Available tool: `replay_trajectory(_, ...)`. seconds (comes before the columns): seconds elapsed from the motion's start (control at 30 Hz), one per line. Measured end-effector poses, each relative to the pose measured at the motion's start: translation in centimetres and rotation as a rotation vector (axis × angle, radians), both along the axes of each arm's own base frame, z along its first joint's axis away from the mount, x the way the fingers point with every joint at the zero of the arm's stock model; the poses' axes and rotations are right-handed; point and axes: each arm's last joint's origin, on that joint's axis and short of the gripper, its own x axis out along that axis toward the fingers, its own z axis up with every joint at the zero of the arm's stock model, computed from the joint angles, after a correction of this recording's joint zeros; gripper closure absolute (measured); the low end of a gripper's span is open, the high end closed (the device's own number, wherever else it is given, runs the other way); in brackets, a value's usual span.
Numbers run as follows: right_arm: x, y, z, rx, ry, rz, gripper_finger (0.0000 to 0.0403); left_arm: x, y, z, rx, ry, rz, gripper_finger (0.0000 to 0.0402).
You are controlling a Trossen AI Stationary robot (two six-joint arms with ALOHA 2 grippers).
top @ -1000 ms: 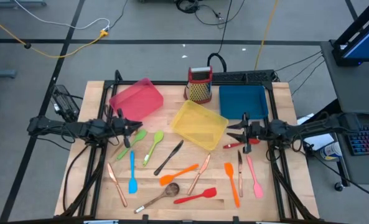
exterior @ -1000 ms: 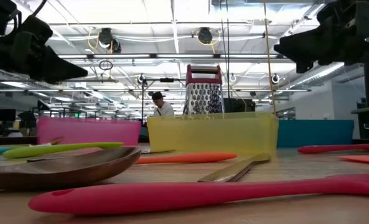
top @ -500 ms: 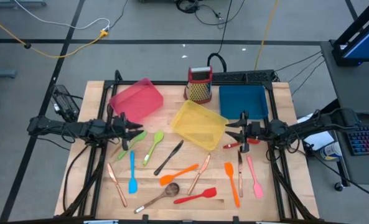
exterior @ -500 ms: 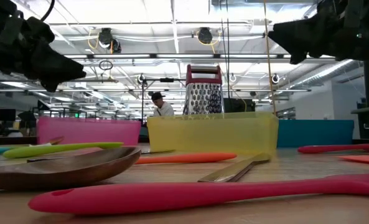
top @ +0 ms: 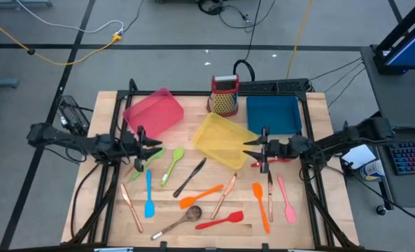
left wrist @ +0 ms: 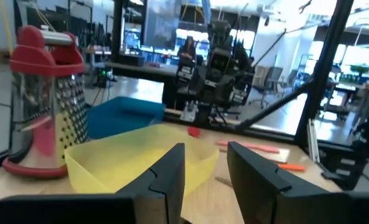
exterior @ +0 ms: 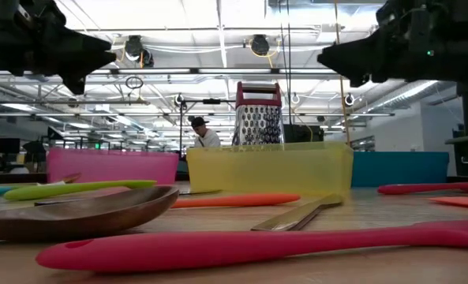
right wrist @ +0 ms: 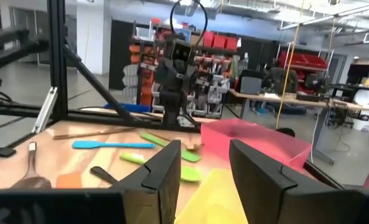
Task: Pick & Place Kitchen Items
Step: Put the black table knife into the yellow bin
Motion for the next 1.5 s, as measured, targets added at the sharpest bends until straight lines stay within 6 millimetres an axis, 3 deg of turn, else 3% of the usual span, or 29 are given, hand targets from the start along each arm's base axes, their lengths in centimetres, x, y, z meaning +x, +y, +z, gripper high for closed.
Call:
replay_trajectory(0.23, 1.3, 0.1, 0.0, -0.001, 0.025, 0.000, 0.0273, 3.0, -0.9, 1.2, 0.023, 0.121, -0.012, 0.0279)
replay_trajectory(0.6, 1.4, 0.1, -0.2, -0.002, 0.034, 0.000, 0.0273, 8.2, -3.4, 2.0, 0.007, 0.273, -0.029, 0.0279)
replay_trajectory(0.83, 1.4, 0.1, -0.2, -0.001, 0.035, 0.000, 0.0273, 10.7, -5.4, 0.4, -0.043, 0.369, 0.059, 0.0279)
replay_trajectory(1.23, 1.5, 0.1, -0.3, 0.104, 0.046, 0.015, 0.0273, 14.3, -10.2, -4.4, -0.029, 0.548, 0.085, 0.0279)
replay_trajectory(1.5, 1.5, 0.1, -0.3, 0.083, 0.046, 0.011, 0.0273, 15.0, -11.3, -6.8, -0.160, 0.615, 0.246, 0.0279)
